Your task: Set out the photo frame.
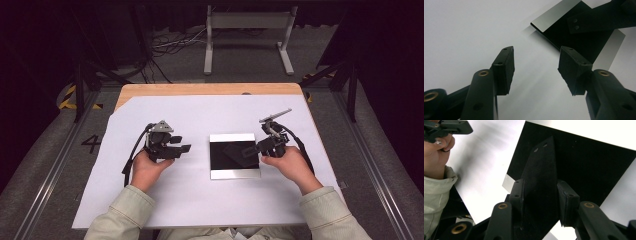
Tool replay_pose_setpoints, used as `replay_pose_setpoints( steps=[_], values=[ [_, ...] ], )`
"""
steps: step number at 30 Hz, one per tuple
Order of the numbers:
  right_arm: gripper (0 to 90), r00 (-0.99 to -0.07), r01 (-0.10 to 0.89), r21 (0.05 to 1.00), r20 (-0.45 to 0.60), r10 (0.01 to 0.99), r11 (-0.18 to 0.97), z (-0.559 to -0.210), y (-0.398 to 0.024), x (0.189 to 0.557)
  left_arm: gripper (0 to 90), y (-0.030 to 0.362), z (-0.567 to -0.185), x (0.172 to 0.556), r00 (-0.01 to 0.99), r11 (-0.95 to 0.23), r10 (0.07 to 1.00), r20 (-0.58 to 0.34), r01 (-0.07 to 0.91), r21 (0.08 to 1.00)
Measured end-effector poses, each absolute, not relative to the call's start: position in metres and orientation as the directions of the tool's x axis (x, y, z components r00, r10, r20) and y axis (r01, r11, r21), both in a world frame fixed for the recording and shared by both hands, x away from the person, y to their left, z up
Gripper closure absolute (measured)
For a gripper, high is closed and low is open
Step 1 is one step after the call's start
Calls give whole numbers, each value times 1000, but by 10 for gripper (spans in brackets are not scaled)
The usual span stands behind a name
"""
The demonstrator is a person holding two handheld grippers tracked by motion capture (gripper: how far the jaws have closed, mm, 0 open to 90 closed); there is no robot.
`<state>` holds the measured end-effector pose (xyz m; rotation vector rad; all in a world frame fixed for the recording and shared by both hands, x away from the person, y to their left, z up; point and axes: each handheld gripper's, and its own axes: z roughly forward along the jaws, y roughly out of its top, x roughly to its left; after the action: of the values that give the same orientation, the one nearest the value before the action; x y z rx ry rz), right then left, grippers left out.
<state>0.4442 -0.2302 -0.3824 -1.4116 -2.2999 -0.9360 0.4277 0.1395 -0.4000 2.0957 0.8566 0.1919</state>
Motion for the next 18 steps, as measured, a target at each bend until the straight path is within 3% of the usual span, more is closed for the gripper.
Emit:
replay_pose_setpoints(
  steps=[18],
  values=[
    [749,-545,830,454,538,644,324,-369,-231,429,469,140,-400,427,752,-407,639,-161,509,759]
  ],
)
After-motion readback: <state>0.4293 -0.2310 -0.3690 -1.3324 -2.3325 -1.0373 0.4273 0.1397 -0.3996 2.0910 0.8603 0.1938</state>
